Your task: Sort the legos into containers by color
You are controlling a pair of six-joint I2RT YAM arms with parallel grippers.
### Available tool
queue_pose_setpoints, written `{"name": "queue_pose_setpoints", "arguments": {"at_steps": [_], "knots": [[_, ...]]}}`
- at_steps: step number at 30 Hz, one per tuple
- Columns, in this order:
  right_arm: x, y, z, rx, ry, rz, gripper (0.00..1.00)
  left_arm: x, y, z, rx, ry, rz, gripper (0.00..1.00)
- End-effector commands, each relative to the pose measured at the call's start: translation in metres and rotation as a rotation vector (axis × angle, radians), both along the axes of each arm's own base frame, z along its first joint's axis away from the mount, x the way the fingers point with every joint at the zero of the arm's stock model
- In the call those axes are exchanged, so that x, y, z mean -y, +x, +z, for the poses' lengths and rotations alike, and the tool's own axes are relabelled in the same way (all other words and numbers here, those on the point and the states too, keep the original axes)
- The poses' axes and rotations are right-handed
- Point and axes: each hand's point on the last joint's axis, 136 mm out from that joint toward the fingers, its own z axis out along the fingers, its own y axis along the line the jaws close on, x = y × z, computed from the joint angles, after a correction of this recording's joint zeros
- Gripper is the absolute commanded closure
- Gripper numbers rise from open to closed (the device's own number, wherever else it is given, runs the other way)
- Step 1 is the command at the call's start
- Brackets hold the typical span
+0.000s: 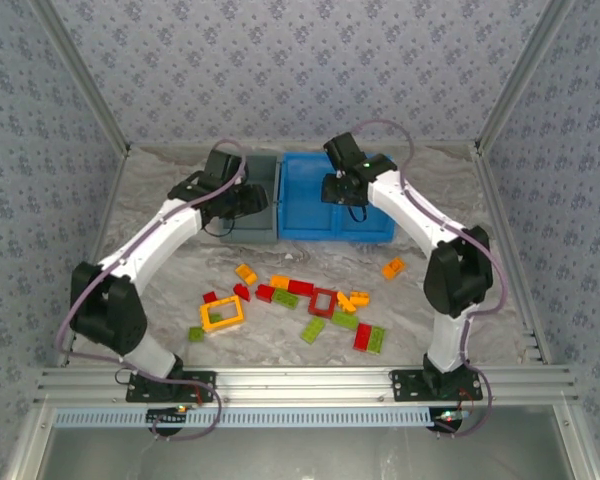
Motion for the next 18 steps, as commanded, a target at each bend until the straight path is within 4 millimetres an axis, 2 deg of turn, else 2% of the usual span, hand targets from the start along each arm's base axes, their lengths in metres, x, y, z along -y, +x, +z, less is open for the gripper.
{"name": "queue_pose_setpoints", "arguments": {"at_steps": [1, 5, 6, 8, 11, 14, 16, 18], "knots": [[0.006, -0.021, 0.037, 0.08, 0.004, -0.002, 0.47, -0.025, -0.035, 0.007, -0.033, 0.036, 0.053, 0.47], [-0.007, -0.062, 0.054, 0.156, 0.041, 0.096, 0.47, -0.045, -0.089, 0.003, -0.092, 0.09, -0.003, 0.5], [-0.014, -0.075, 0.058, 0.182, 0.052, 0.129, 0.46, -0.05, -0.105, -0.003, -0.123, 0.109, -0.026, 0.51], [-0.025, -0.104, 0.054, 0.213, 0.059, 0.196, 0.46, -0.056, -0.137, -0.019, -0.195, 0.142, -0.076, 0.53], [-0.052, -0.157, 0.037, 0.243, 0.083, 0.345, 0.44, -0.062, -0.184, -0.044, -0.287, 0.182, -0.131, 0.58], [-0.066, -0.205, 0.012, 0.274, 0.1, 0.441, 0.4, -0.06, -0.223, -0.066, -0.343, 0.183, -0.161, 0.59], [-0.071, -0.227, 0.001, 0.276, 0.123, 0.46, 0.4, -0.062, -0.236, -0.08, -0.387, 0.155, -0.118, 0.6], [-0.076, -0.244, -0.012, 0.276, 0.128, 0.474, 0.4, -0.054, -0.242, -0.092, -0.405, 0.091, -0.085, 0.63]]}}
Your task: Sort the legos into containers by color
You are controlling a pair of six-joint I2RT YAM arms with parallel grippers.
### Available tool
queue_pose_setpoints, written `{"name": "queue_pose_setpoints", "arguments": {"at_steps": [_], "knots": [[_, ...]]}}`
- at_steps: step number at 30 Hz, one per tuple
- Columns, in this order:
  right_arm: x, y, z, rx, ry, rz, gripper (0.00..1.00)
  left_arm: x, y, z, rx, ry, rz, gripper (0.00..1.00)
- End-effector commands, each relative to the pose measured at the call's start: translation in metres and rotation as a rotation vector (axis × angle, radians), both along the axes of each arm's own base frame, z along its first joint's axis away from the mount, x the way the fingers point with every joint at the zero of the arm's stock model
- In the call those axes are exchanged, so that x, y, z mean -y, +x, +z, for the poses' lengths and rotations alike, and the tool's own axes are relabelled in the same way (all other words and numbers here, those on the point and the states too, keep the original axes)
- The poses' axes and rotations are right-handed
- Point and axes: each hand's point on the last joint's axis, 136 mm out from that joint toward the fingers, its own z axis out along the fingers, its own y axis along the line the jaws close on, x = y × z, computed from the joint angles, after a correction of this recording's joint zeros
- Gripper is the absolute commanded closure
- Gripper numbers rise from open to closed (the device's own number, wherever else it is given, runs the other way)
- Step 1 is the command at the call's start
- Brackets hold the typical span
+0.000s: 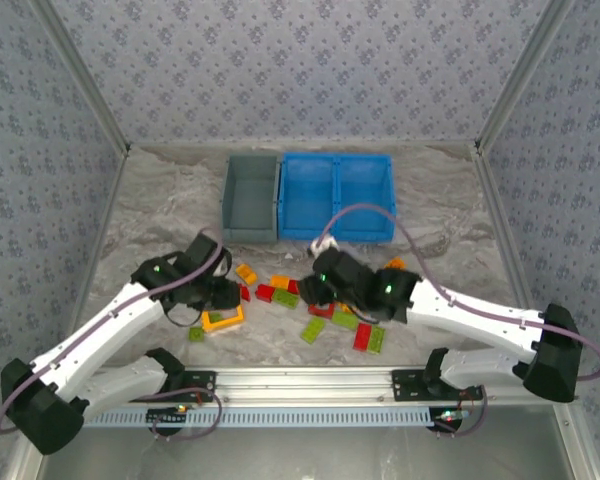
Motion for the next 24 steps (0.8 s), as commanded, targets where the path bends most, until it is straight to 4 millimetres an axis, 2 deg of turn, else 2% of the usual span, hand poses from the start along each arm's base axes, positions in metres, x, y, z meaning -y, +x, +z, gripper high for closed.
{"name": "queue_pose_setpoints", "arguments": {"at_steps": [1, 4, 7, 19, 24], "knots": [[-0.008, -0.007, 0.003, 0.06, 0.081, -0.062, 0.4, 0.004, -0.016, -0.017, -0.068, -0.062, 0.123, 0.64], [-0.013, -0.017, -0.01, 0.037, 0.06, -0.063, 0.4, 0.013, -0.009, -0.028, -0.069, -0.085, 0.212, 0.65], [-0.013, -0.018, -0.016, 0.036, 0.023, -0.072, 0.4, 0.018, 0.001, -0.034, -0.068, -0.069, 0.261, 0.66], [-0.019, -0.02, -0.021, 0.026, 0.035, -0.056, 0.39, 0.024, 0.025, -0.063, -0.082, 0.049, 0.282, 0.64], [-0.019, -0.019, -0.02, 0.026, 0.04, -0.06, 0.39, 0.02, 0.029, -0.071, -0.081, 0.1, 0.286, 0.64]]}}
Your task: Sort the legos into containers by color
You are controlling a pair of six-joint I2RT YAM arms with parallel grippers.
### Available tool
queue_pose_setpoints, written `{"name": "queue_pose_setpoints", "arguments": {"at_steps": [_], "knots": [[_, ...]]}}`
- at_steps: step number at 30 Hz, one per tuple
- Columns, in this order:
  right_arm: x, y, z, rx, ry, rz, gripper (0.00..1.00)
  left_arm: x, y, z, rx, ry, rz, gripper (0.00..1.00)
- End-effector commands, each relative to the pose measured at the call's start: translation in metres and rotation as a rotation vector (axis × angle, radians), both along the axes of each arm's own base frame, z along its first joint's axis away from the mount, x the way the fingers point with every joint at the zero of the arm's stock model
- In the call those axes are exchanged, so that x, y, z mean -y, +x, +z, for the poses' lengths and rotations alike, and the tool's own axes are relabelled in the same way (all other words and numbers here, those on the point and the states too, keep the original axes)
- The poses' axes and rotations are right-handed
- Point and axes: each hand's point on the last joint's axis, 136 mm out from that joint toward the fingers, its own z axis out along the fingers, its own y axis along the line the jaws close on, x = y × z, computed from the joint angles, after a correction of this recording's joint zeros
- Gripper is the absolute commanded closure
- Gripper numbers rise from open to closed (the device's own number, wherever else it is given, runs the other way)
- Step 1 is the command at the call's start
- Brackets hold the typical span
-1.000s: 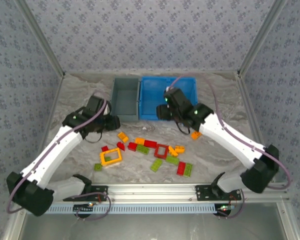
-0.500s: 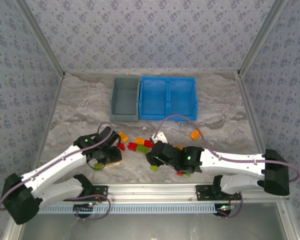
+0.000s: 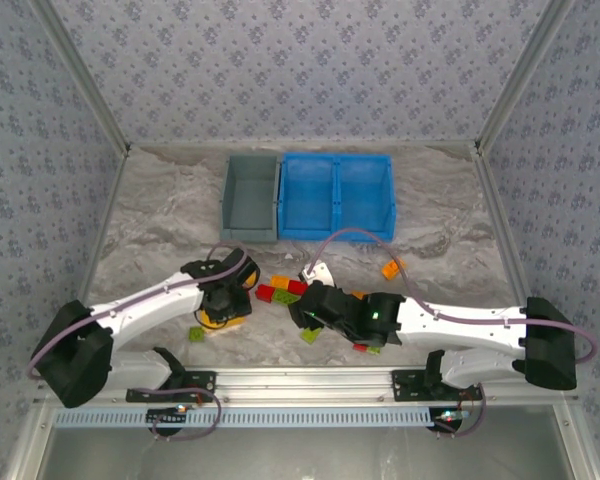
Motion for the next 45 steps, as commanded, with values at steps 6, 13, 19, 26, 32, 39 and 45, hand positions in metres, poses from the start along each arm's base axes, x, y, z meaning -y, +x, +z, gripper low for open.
{"name": "queue_pose_setpoints", "arguments": {"at_steps": [6, 13, 19, 26, 32, 39, 45], "knots": [[-0.001, 0.004, 0.0, 0.003, 0.011, -0.036, 0.39, 0.01, 0.021, 0.006, 0.058, 0.003, -0.004, 0.66], [-0.001, 0.004, -0.002, -0.004, 0.01, -0.044, 0.39, 0.007, 0.026, 0.003, 0.052, 0.05, -0.014, 0.73], [-0.002, 0.004, -0.002, -0.003, 0.01, -0.045, 0.39, 0.006, 0.025, 0.004, 0.047, 0.056, -0.009, 0.76], [-0.014, 0.005, -0.007, -0.011, -0.018, -0.019, 0.4, 0.001, 0.021, 0.009, 0.066, 0.058, -0.015, 0.75], [-0.024, 0.005, -0.011, -0.023, -0.023, -0.012, 0.4, 0.005, 0.023, -0.001, 0.04, 0.068, -0.029, 0.76], [-0.022, 0.006, -0.009, -0.02, -0.028, -0.022, 0.4, 0.002, 0.024, 0.006, 0.051, 0.101, -0.036, 0.96], [-0.015, 0.011, 0.0, 0.009, -0.04, -0.043, 0.4, -0.003, 0.022, 0.045, 0.105, 0.134, -0.047, 1.0]]}}
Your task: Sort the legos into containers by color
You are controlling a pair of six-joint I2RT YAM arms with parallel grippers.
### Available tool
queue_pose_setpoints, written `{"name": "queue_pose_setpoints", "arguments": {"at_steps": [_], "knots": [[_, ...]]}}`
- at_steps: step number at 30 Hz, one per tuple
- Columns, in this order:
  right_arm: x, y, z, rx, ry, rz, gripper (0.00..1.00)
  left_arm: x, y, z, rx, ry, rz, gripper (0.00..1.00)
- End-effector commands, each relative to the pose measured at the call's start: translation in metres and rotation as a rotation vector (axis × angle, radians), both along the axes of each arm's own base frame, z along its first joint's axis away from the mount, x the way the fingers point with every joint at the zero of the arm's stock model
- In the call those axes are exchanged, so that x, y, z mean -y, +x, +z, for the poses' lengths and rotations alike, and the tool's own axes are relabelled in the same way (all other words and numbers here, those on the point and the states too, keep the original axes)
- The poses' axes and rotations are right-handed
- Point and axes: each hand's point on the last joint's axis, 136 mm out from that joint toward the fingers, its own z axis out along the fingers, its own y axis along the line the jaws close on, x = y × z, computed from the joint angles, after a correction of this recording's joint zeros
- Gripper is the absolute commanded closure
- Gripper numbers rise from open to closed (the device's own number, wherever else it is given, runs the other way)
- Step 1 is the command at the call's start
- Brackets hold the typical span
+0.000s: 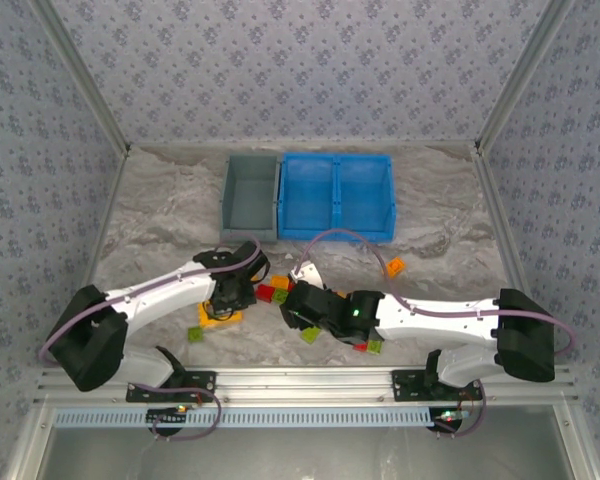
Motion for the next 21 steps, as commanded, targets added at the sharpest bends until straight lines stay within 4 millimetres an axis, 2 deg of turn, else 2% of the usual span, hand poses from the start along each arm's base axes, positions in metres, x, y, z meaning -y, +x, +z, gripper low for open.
{"name": "queue_pose_setpoints", "arguments": {"at_steps": [1, 5, 10, 14, 16, 21], "knots": [[0.005, 0.007, 0.022, 0.049, 0.005, -0.032, 0.41, -0.005, 0.0, 0.04, 0.061, 0.023, -0.007, 1.0], [0.023, 0.017, 0.046, 0.111, 0.01, -0.087, 0.41, 0.006, 0.001, 0.081, 0.114, -0.016, -0.038, 1.0], [0.059, 0.035, 0.081, 0.183, 0.04, -0.206, 0.42, 0.035, 0.016, 0.134, 0.204, -0.09, -0.132, 1.0], [0.095, 0.049, 0.104, 0.219, 0.076, -0.318, 0.41, 0.077, 0.041, 0.174, 0.286, -0.172, -0.259, 1.0], [0.111, 0.056, 0.109, 0.216, 0.093, -0.366, 0.41, 0.1, 0.055, 0.187, 0.319, -0.208, -0.318, 1.0], [0.136, 0.07, 0.112, 0.193, 0.138, -0.445, 0.41, 0.158, 0.096, 0.201, 0.396, -0.245, -0.431, 1.0]]}}
